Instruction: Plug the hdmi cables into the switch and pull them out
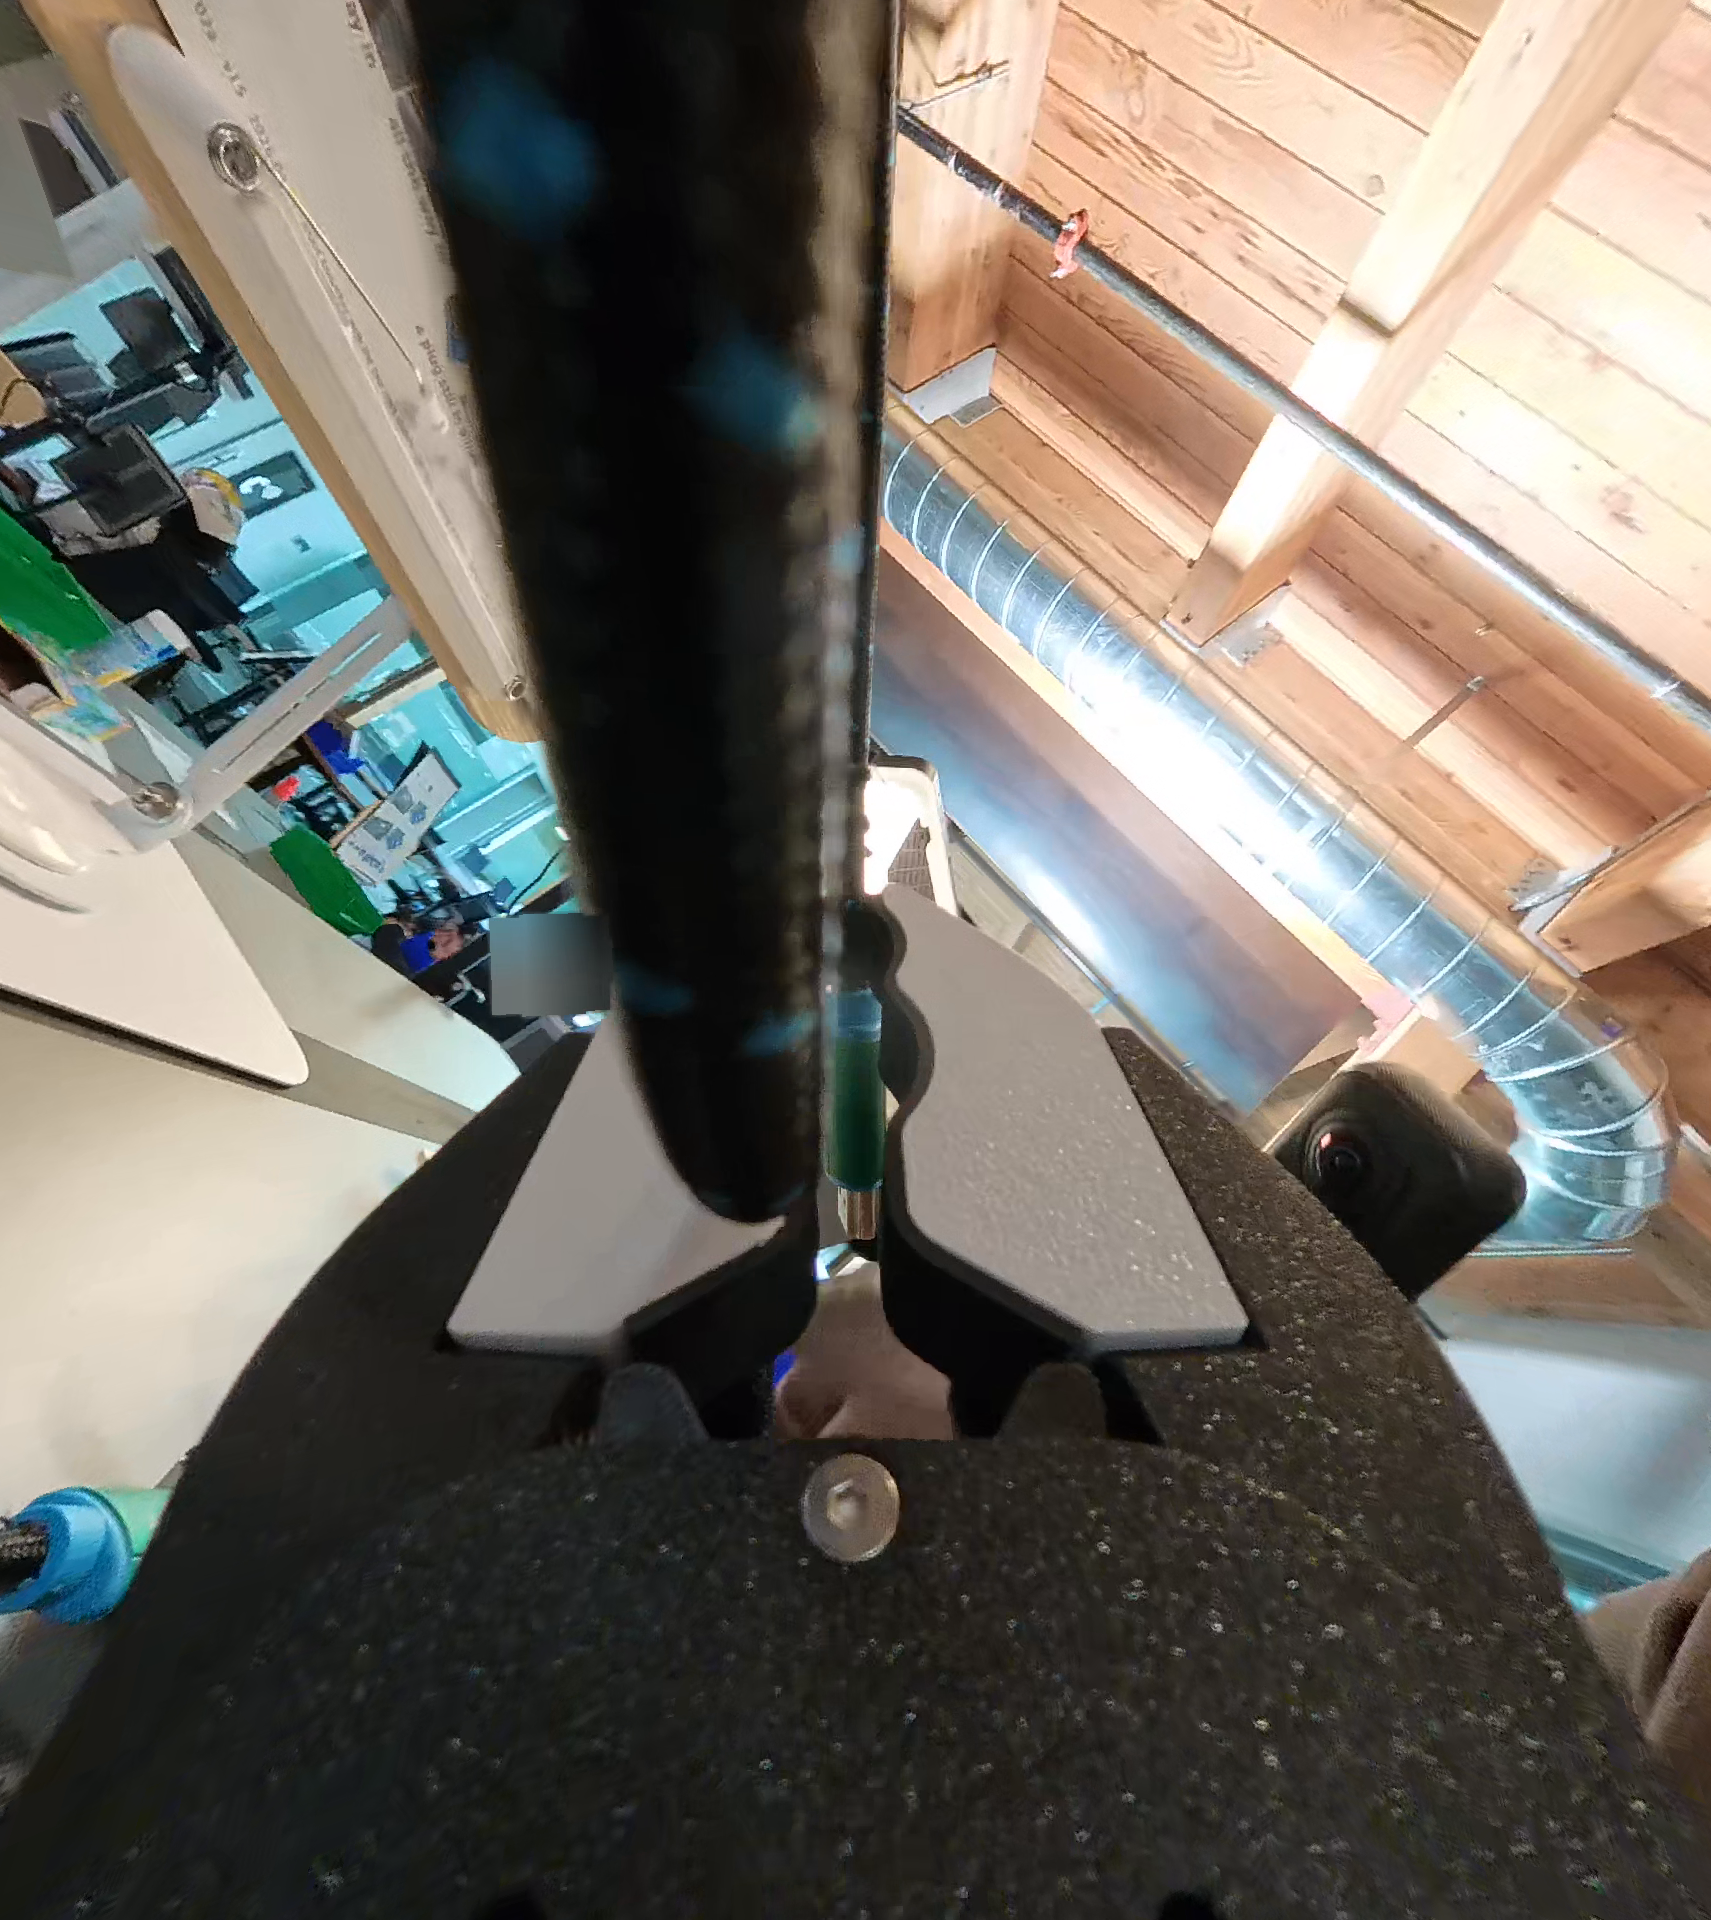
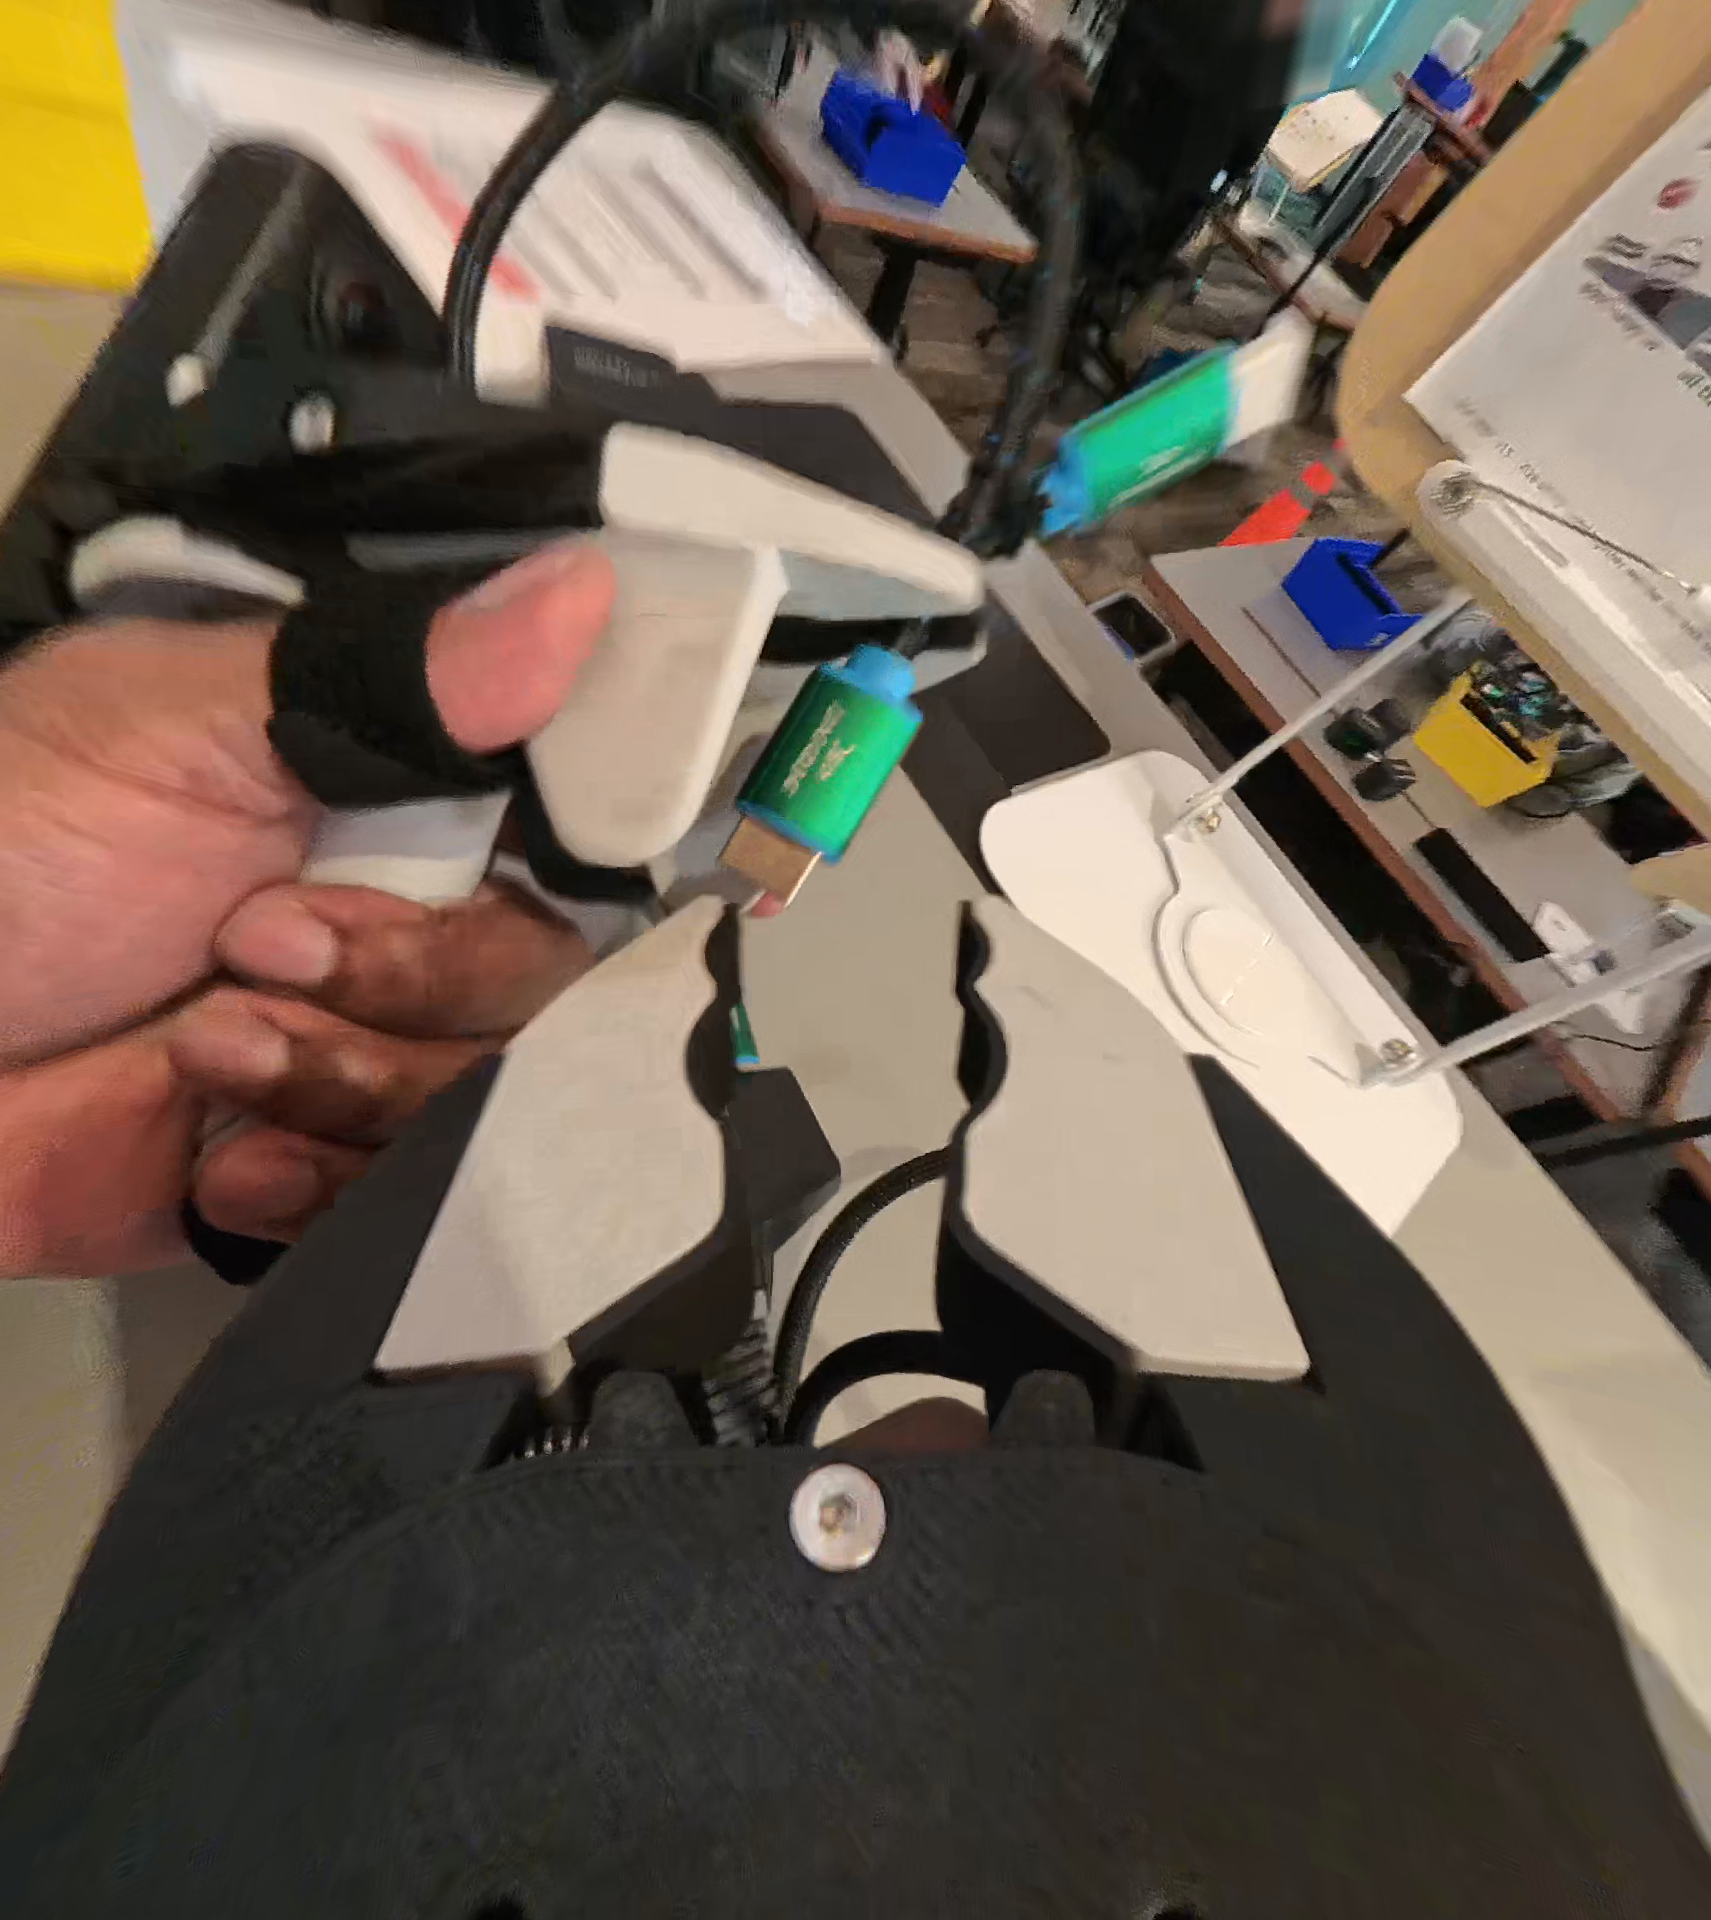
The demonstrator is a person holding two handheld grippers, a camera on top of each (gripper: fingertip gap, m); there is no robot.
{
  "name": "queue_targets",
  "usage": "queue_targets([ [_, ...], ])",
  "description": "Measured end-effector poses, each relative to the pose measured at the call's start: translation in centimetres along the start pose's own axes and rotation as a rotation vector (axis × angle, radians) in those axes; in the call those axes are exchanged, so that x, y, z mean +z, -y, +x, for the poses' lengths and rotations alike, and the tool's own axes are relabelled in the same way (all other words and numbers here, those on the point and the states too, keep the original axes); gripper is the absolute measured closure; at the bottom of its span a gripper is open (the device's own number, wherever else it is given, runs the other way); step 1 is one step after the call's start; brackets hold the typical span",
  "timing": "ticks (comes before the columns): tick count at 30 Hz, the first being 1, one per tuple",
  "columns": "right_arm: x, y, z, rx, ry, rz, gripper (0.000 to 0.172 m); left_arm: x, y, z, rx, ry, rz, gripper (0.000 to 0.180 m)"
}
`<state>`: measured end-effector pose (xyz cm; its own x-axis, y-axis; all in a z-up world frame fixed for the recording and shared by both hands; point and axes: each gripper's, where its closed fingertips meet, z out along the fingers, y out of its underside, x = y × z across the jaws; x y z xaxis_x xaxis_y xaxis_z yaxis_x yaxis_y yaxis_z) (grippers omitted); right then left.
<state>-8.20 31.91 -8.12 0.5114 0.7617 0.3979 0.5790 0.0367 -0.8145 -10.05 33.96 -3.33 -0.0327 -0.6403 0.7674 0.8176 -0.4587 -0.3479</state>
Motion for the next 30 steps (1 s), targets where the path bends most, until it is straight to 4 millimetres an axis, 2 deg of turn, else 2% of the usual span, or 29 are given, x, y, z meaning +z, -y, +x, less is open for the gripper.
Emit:
queue_targets([
  [4,-1.1,0.9,0.3,0.171,0.101,0.071,0.146,0.1,-0.1,0.2,0.031,-0.002,0.002,0.174],
  [6,-1.2,0.6,0.8,0.203,0.090,0.067,0.151,0.1,0.0,0.4,0.040,-0.008,0.008,0.174],
  [8,-1.3,0.7,2.2,0.271,0.030,0.096,0.166,0.1,-0.3,0.3,0.061,0.001,-0.023,0.175],
  [9,-1.5,1.0,2.4,0.319,0.047,0.117,0.166,0.1,-0.6,0.2,0.081,0.018,-0.042,0.174],
  [11,-2.0,1.6,1.5,0.370,0.158,0.150,0.155,0.1,-0.5,0.2,0.125,0.039,-0.024,0.175],
  [15,-2.0,1.4,0.5,0.319,0.195,0.119,0.141,0.2,-0.9,0.6,0.167,0.039,-0.021,0.175],
  [17,-1.8,1.1,0.4,0.306,0.178,0.104,0.146,0.5,-1.5,0.7,0.187,0.044,-0.041,0.175],
  [23,-2.0,0.9,0.1,0.403,0.285,0.120,0.140,0.7,-1.8,1.5,0.189,-0.005,-0.054,0.174],
  [26,-2.4,0.3,-1.7,0.449,0.450,0.081,0.128,0.8,-1.5,2.2,0.167,-0.058,-0.030,0.174],
  [30,-2.8,0.9,-3.0,0.514,0.562,0.122,0.137,0.8,-1.9,2.8,0.105,-0.130,-0.062,0.174],
])
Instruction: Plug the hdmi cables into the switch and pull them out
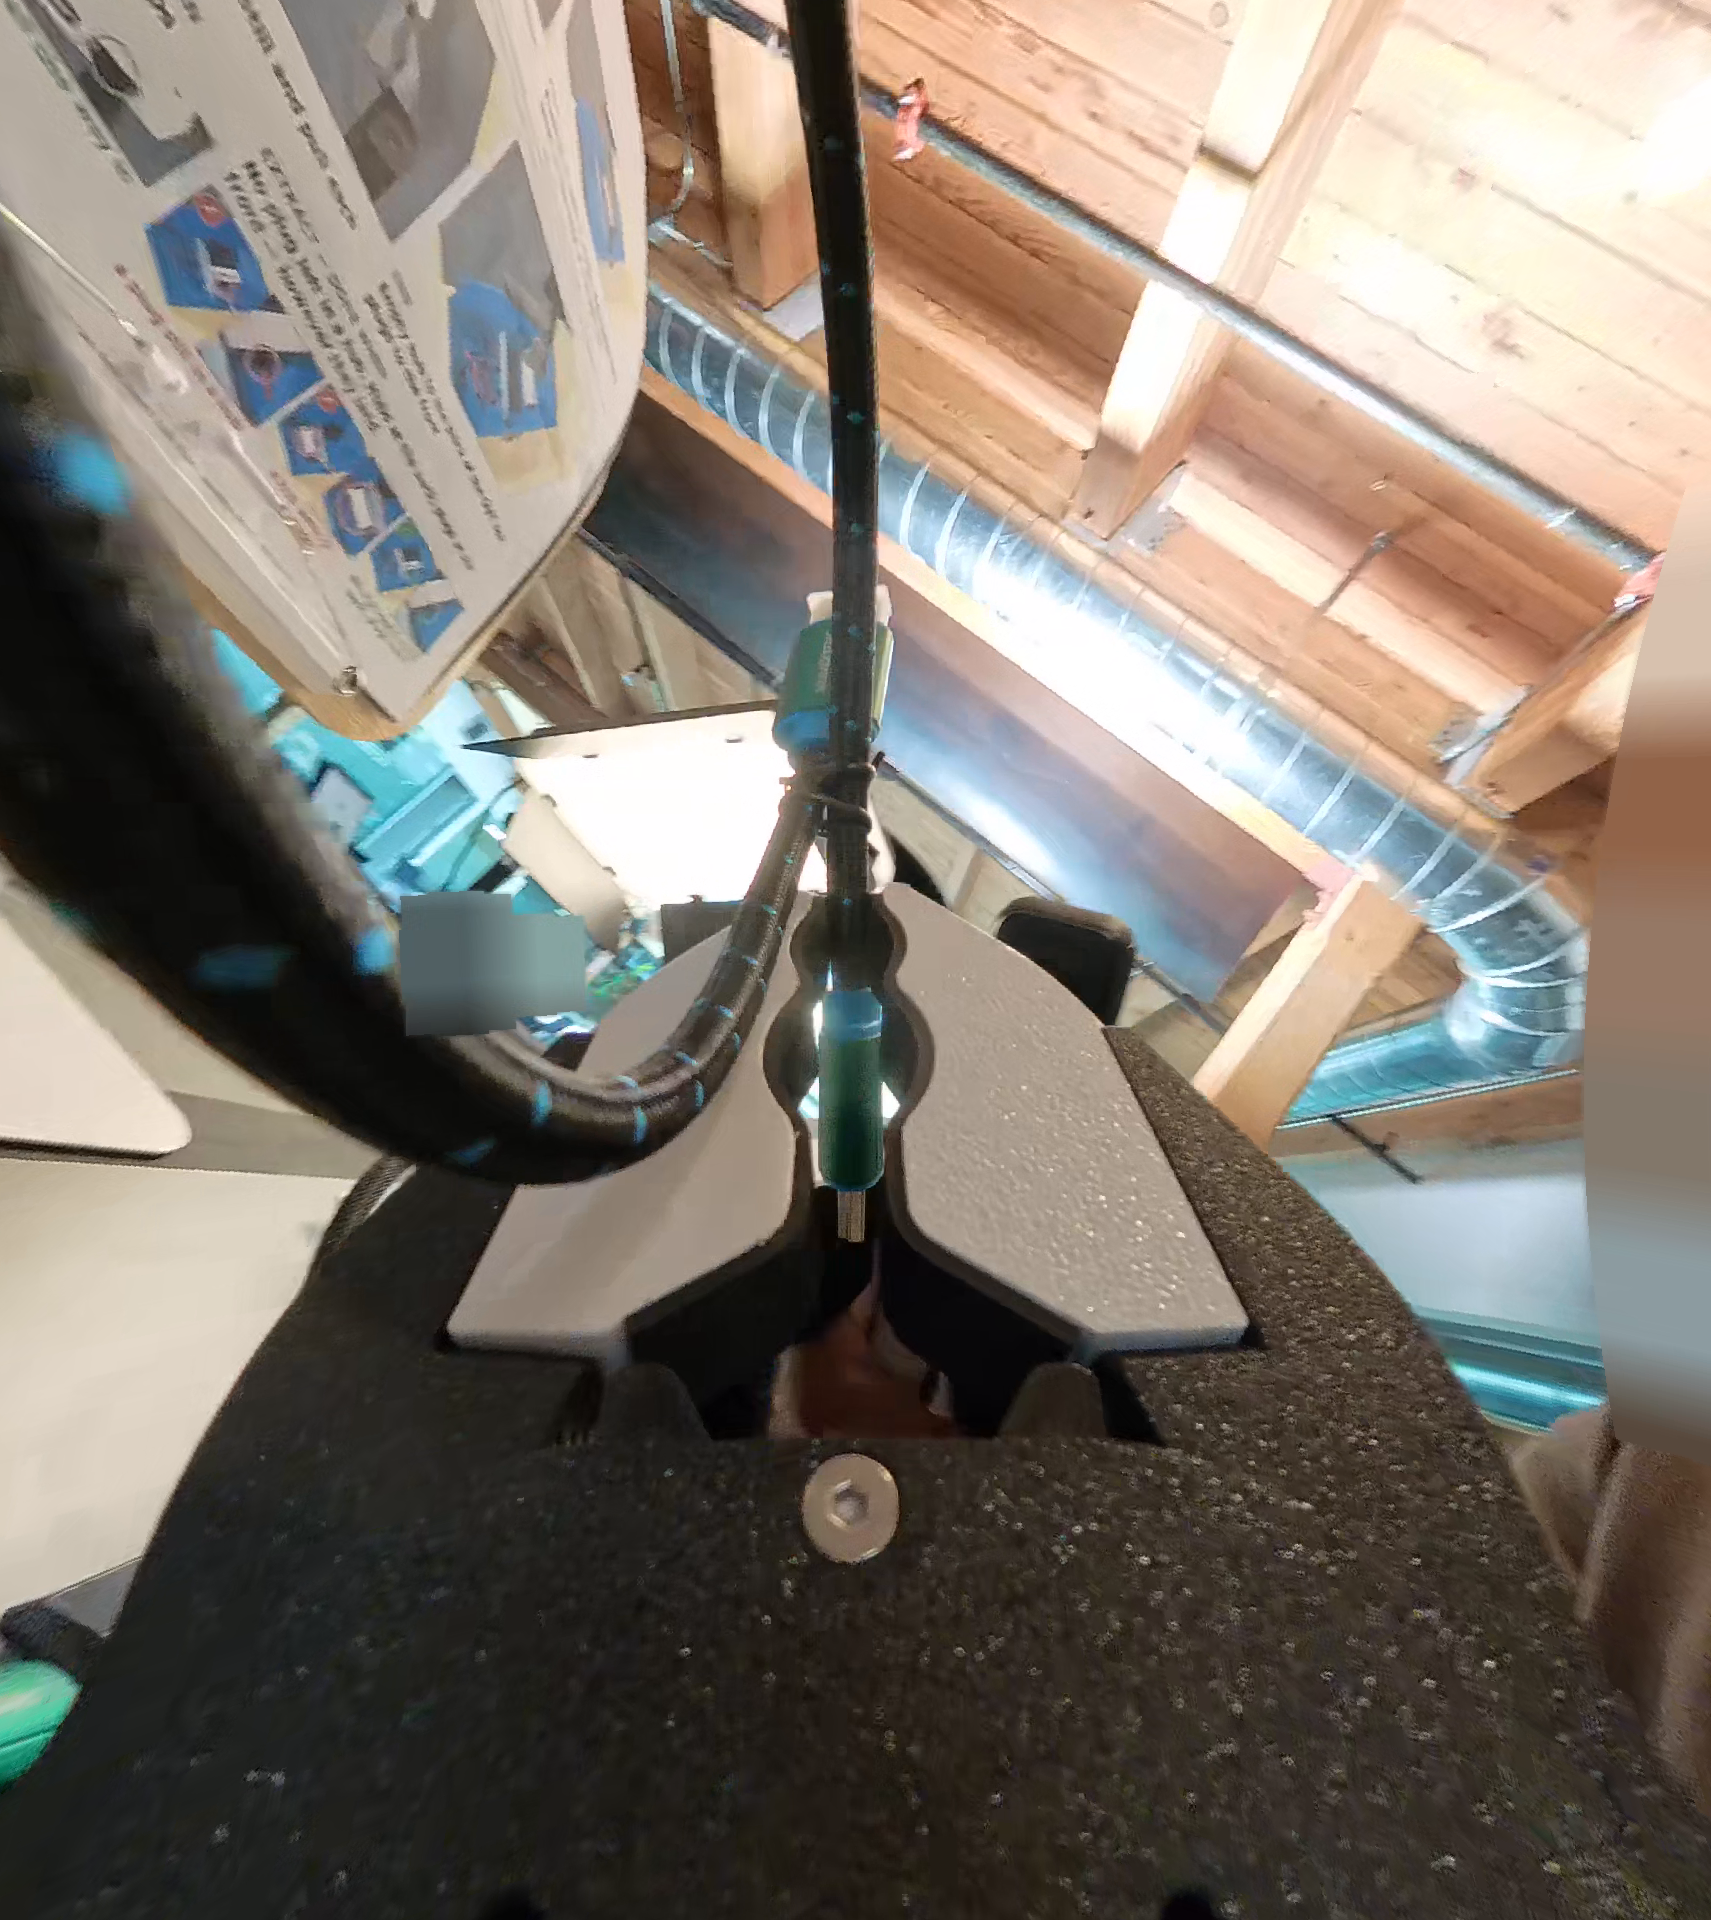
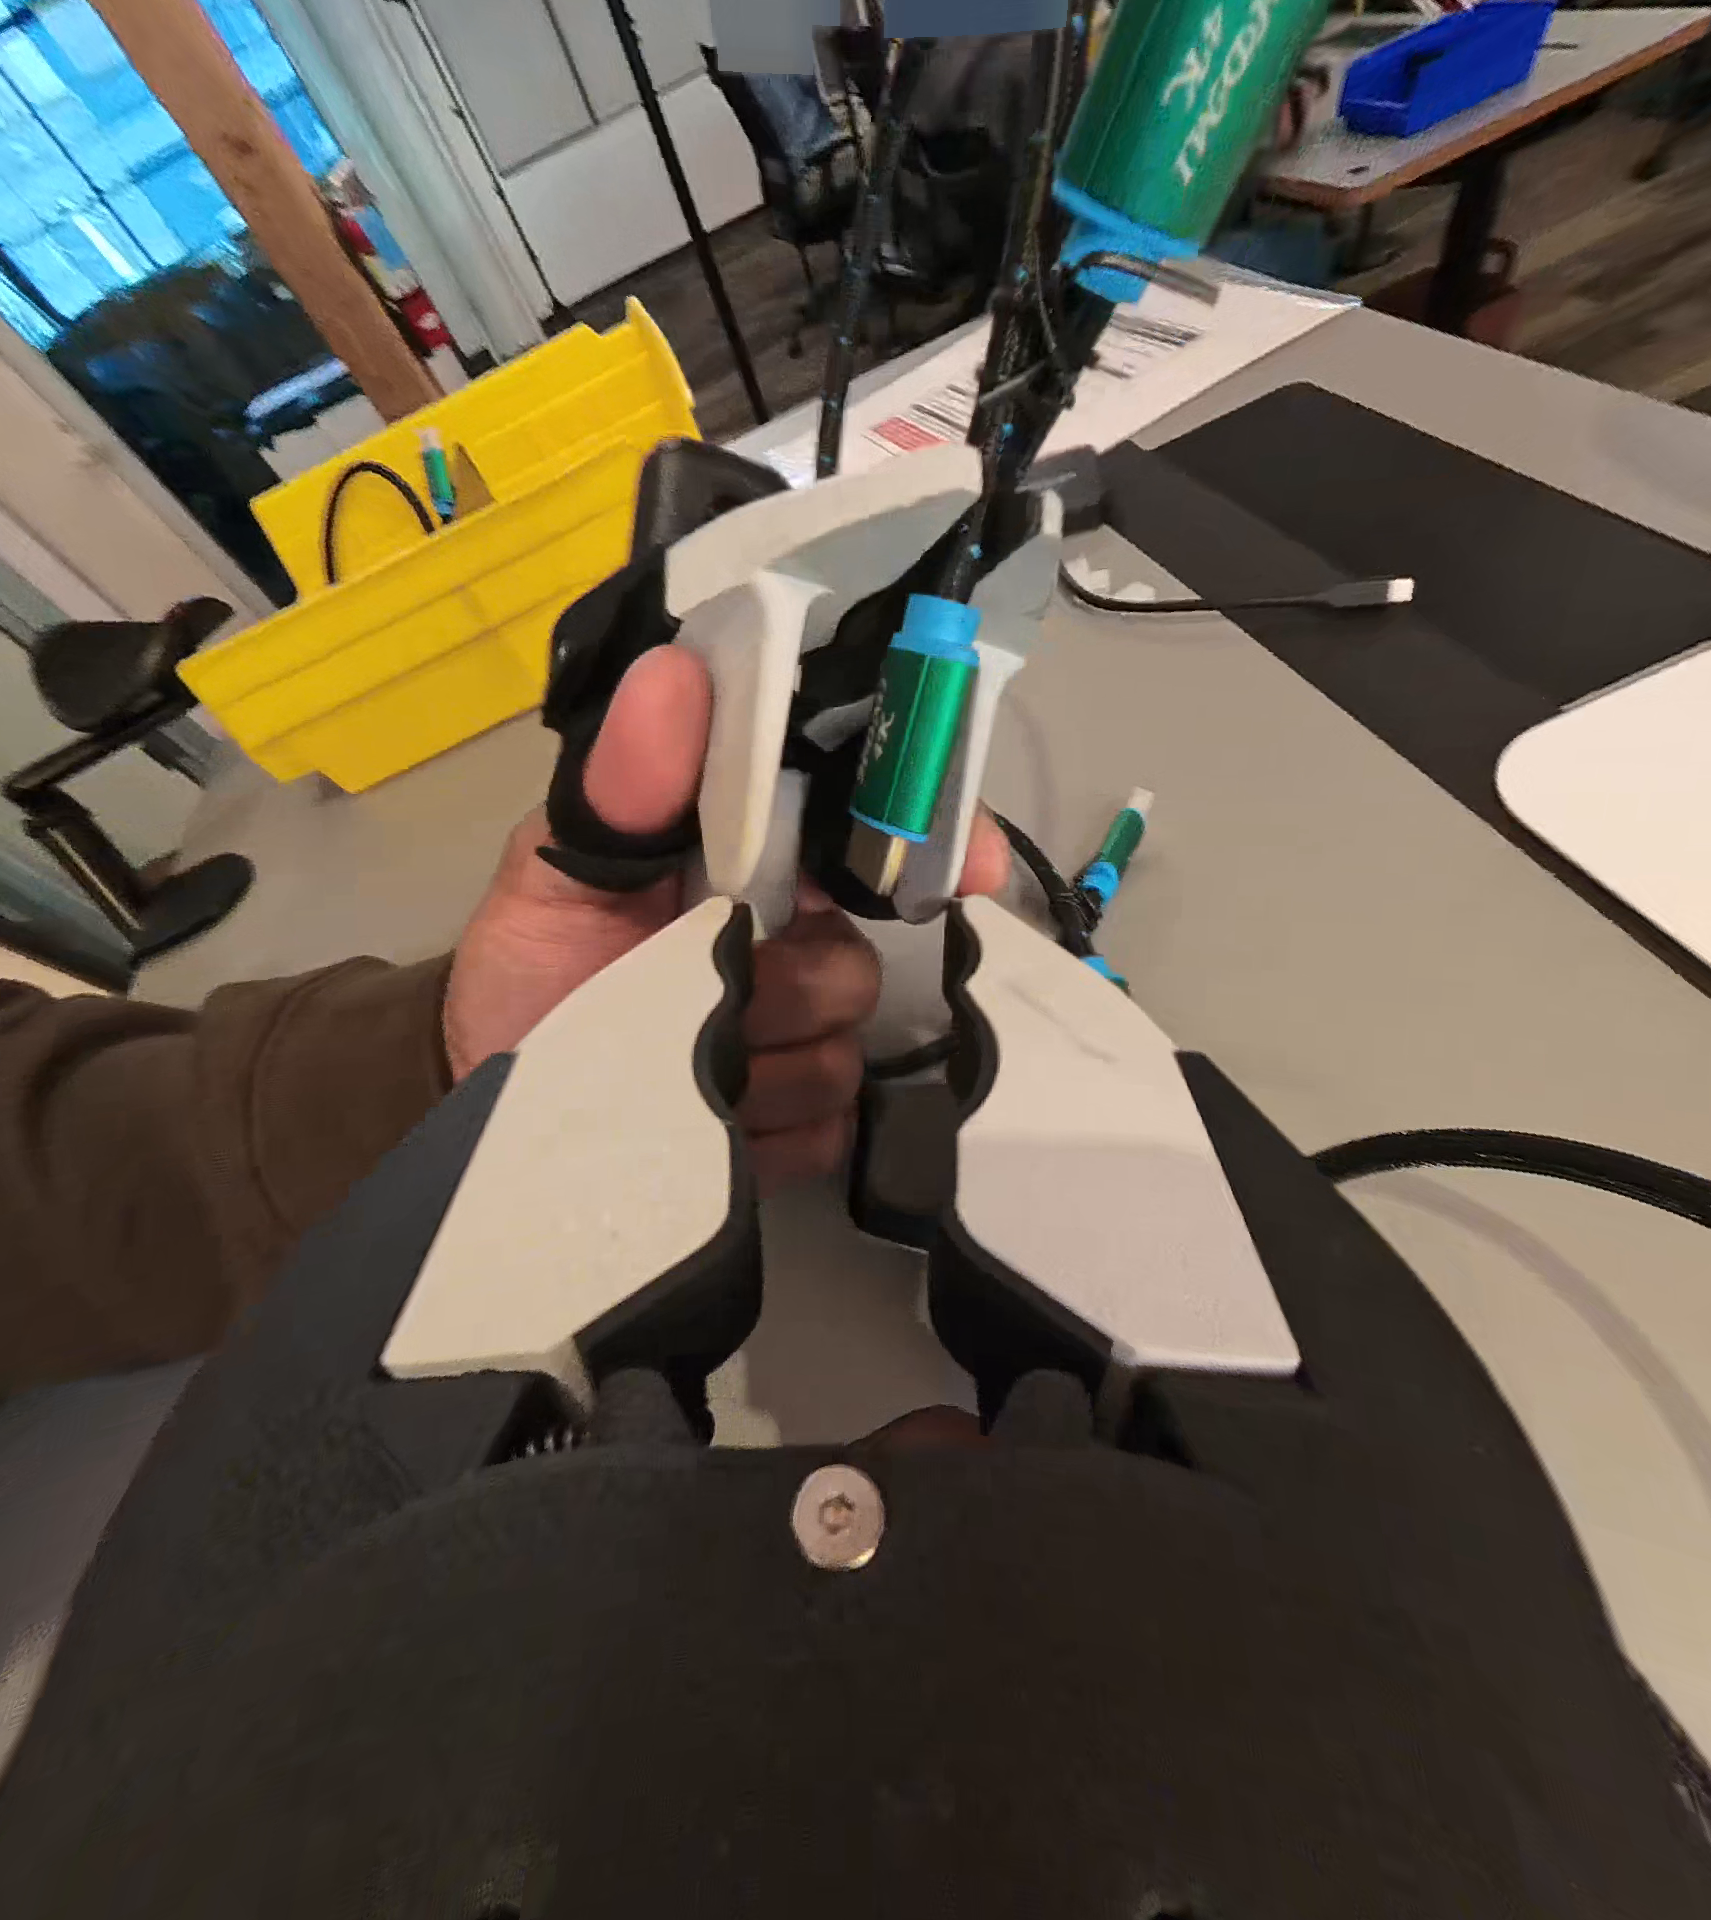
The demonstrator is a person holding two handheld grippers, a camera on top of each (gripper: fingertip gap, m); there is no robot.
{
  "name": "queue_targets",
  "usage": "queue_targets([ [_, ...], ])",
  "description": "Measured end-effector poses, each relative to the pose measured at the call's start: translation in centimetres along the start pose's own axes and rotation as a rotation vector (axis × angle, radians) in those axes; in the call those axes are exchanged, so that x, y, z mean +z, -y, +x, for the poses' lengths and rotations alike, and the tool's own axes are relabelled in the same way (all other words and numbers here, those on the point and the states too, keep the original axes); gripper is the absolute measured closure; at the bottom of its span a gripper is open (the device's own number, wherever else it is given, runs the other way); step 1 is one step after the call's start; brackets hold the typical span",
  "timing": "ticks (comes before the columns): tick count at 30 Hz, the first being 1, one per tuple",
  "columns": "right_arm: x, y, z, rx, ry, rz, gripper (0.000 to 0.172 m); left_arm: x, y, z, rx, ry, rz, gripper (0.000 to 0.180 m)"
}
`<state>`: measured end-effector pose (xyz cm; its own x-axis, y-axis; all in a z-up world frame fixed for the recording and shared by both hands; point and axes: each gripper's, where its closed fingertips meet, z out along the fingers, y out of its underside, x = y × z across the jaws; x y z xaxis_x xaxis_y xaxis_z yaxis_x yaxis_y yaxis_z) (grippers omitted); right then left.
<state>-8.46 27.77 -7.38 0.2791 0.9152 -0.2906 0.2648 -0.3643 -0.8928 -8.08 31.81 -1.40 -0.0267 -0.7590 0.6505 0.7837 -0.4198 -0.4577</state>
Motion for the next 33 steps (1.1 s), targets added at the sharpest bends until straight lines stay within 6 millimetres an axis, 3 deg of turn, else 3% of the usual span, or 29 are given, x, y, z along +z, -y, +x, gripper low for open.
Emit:
queue_targets([
  [4,-0.8,1.5,0.0,0.121,0.085,0.107,0.159,-0.3,0.2,0.1,-0.018,-0.021,-0.008,0.174],
  [12,-0.4,1.1,1.0,0.197,0.038,0.099,0.155,0.1,-0.8,-0.5,0.020,0.034,-0.082,0.175],
  [23,-1.5,1.6,1.4,0.201,0.068,0.130,0.160,0.0,-1.8,-0.9,0.012,0.041,-0.182,0.172],
  [29,-1.4,1.3,1.3,0.170,0.070,0.119,0.161,-1.1,-2.3,-1.1,-0.037,0.046,-0.360,0.155],
  [33,-2.3,2.2,2.1,0.223,0.070,0.180,0.161,-2.7,-3.2,-2.6,-0.006,0.148,-0.493,0.149],
])
